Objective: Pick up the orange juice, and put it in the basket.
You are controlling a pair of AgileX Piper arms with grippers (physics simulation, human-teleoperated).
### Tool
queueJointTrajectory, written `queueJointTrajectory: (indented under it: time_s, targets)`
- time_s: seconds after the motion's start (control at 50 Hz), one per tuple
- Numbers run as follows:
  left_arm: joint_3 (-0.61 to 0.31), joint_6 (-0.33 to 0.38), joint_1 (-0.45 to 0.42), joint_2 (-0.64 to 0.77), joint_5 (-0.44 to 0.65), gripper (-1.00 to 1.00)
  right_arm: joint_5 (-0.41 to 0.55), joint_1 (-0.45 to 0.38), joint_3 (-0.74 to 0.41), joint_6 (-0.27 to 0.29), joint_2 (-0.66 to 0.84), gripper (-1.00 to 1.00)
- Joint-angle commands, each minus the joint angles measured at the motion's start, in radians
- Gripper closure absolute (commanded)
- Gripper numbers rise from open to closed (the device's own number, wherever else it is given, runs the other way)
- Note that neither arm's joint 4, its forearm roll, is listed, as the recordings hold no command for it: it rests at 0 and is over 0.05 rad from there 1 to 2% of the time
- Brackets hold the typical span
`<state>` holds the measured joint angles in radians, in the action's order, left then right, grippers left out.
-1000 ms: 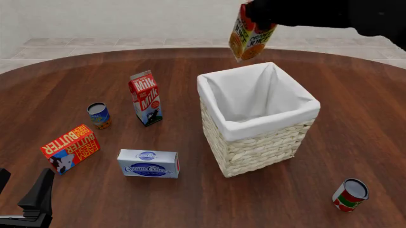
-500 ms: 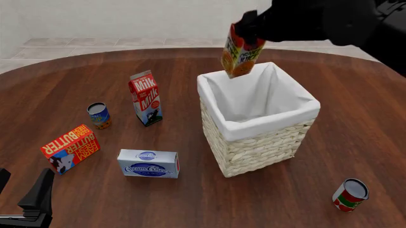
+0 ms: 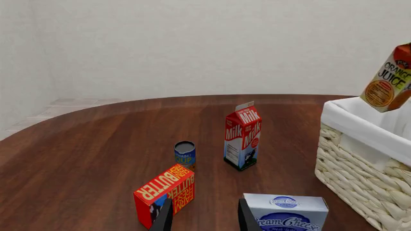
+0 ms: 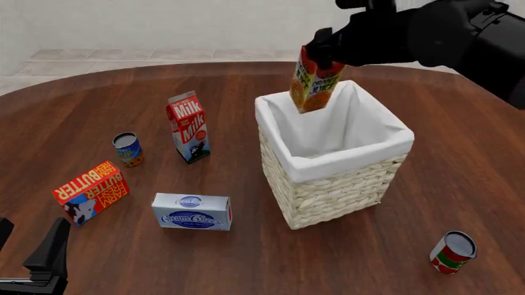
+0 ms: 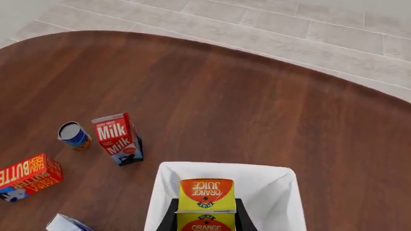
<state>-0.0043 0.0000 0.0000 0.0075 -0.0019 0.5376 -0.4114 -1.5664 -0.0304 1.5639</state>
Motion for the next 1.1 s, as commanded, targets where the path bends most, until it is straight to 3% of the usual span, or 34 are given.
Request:
queueJointTrajectory:
  time_s: [0.02, 1.1]
  targets:
    - [0.0, 0.0, 0.0, 0.0, 0.0, -1.0, -0.011, 0.004, 0.011, -0.044, 0.023, 1.0]
    - [0.0, 0.0, 0.0, 0.0, 0.0, -1.0, -0.07, 0.021, 0.173, -0.134, 0.073, 1.0]
